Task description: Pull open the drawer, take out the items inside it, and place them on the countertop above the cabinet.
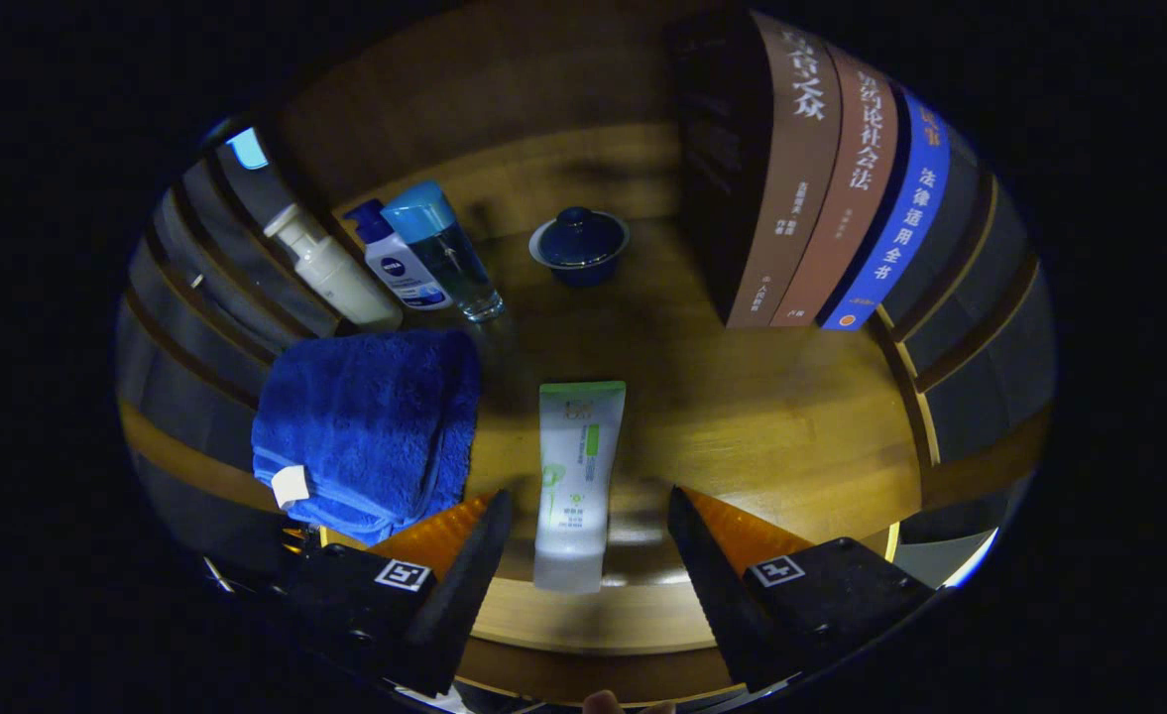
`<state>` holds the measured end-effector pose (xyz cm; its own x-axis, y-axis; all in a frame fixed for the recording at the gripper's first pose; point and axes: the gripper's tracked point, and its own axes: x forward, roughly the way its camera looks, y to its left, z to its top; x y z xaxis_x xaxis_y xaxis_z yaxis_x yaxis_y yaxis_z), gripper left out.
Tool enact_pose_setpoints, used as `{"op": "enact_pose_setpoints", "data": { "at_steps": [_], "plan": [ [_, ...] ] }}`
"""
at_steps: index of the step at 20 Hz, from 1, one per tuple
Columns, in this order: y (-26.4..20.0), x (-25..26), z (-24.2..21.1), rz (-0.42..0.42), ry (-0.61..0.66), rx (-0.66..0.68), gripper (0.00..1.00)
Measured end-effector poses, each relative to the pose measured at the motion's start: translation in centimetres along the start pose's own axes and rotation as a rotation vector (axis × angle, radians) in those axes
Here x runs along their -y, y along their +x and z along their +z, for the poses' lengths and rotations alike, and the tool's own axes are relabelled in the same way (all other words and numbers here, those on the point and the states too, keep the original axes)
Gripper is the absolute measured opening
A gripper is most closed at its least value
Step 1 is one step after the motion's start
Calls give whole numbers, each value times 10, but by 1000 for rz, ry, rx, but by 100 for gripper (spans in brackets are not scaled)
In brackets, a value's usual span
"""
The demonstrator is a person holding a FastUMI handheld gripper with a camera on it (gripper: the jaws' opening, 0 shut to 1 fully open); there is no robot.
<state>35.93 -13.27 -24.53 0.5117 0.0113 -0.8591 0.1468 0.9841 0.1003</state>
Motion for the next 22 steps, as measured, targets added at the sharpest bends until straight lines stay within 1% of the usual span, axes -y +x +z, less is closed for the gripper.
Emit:
{"op": "enact_pose_setpoints", "data": {
  "at_steps": [7,12,17,20,22],
  "plan": [
    [-73,-25,-23,29,-102,279,100],
    [-133,-43,-63,90,-69,483,100],
    [-169,-48,-115,134,-43,627,100],
    [-179,-42,-148,116,-50,710,100],
    [-184,-37,-170,75,-69,779,100]
  ]
}}
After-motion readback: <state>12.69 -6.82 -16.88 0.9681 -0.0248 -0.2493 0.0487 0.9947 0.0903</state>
